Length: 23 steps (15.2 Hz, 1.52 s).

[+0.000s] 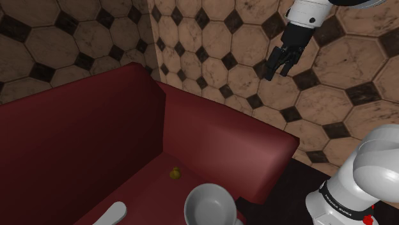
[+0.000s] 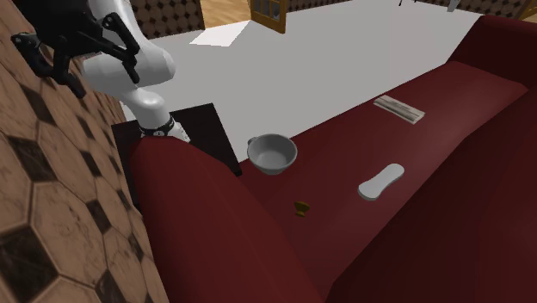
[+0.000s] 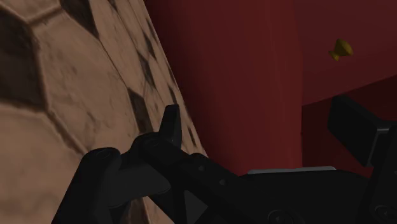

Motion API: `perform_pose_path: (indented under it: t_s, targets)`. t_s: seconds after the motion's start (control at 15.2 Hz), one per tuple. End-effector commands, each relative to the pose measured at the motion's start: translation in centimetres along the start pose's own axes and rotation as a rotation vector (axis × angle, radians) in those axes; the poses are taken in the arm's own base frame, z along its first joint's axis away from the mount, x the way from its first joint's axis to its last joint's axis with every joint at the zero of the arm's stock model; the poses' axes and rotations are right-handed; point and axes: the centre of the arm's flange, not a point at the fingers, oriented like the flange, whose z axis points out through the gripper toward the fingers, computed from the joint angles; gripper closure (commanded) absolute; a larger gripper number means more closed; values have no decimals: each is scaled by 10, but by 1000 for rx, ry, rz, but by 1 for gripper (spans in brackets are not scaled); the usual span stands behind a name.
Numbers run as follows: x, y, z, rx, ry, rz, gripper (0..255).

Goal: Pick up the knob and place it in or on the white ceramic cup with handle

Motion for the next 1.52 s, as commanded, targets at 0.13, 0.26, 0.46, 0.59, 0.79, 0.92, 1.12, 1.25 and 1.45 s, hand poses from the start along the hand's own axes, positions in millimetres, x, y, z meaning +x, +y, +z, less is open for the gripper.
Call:
perform_pose_path:
  t_s: [0.13, 0.26, 0.46, 0.59, 0.79, 0.92, 1.12, 1.25, 1.45]
  targets:
    - [6, -13, 22, 6, -7, -4, 0]
    - [12, -26, 44, 12, -13, -7, 0]
    - [21, -46, 76, 21, -23, -12, 0]
    - [27, -59, 98, 27, -29, -16, 0]
    - [35, -80, 130, 36, -39, -21, 0]
    - [40, -94, 152, 42, -46, -25, 0]
    - [48, -115, 184, 51, -55, -30, 0]
    - [52, -129, 206, 57, -62, -34, 0]
    - [59, -150, 238, 66, -72, -39, 0]
